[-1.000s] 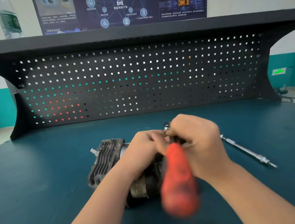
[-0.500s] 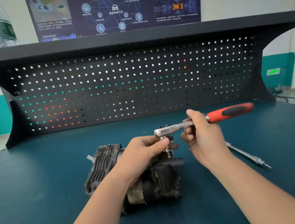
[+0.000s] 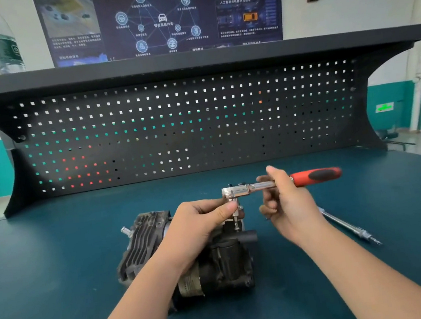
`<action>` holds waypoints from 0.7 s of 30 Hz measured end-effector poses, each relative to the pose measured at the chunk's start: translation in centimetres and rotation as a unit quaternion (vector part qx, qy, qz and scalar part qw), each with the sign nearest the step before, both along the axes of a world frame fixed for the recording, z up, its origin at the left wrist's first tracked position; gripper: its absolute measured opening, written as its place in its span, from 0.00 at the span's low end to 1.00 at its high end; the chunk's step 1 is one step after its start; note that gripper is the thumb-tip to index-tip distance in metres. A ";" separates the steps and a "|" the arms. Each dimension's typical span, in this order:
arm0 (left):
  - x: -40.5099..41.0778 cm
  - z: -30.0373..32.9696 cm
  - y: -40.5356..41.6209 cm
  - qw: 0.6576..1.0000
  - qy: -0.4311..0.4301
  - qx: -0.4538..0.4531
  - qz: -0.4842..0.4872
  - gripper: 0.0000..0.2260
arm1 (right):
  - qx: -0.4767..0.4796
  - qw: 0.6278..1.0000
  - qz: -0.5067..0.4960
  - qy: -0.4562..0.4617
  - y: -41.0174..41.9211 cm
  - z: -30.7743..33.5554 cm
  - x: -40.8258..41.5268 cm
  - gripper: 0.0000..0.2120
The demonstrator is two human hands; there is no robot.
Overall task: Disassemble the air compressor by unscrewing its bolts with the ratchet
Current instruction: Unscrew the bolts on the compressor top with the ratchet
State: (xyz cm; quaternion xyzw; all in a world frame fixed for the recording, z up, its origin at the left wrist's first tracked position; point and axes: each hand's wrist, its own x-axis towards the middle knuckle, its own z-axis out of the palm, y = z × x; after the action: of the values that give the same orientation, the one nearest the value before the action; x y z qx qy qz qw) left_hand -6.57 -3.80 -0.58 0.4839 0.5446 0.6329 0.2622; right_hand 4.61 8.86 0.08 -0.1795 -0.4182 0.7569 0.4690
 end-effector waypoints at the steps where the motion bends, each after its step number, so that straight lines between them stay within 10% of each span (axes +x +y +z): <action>1: 0.1 0.2 -0.1 1.000 -0.002 -0.003 -0.003 0.10 | -0.052 0.998 0.018 0.020 -0.1 0.1 -0.4 0.12; 5: 0.2 0.5 -0.1 0.999 -0.014 -0.020 -0.021 0.13 | 0.185 0.976 -0.113 0.021 -2.5 1.2 -0.1 0.16; 9: 0.4 0.1 0.1 0.999 0.040 -0.013 -0.002 0.07 | 0.684 0.674 -0.280 0.018 -5.1 1.7 0.5 0.16; 11: 0.3 -0.1 -0.1 0.998 0.057 -0.015 0.006 0.04 | 0.773 0.564 -0.288 0.035 -5.4 1.4 0.4 0.19; 13: 0.4 0.1 -0.2 0.999 0.053 0.002 0.013 0.08 | 0.739 0.616 -0.270 0.025 -4.5 0.9 0.8 0.17; 18: 0.2 0.2 0.0 1.000 -0.008 0.013 0.015 0.10 | 0.193 0.978 -0.077 0.001 -1.1 0.6 1.1 0.13; 21: 0.2 0.4 0.0 0.999 -0.022 -0.027 -0.017 0.14 | -0.082 0.994 0.042 0.056 -0.4 0.3 -0.2 0.11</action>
State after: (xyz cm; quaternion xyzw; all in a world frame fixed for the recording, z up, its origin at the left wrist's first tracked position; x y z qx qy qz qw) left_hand -6.34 -3.76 -0.15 0.4717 0.5471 0.6241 0.2978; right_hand 4.45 8.48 0.36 -0.1568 -0.3348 0.8165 0.4435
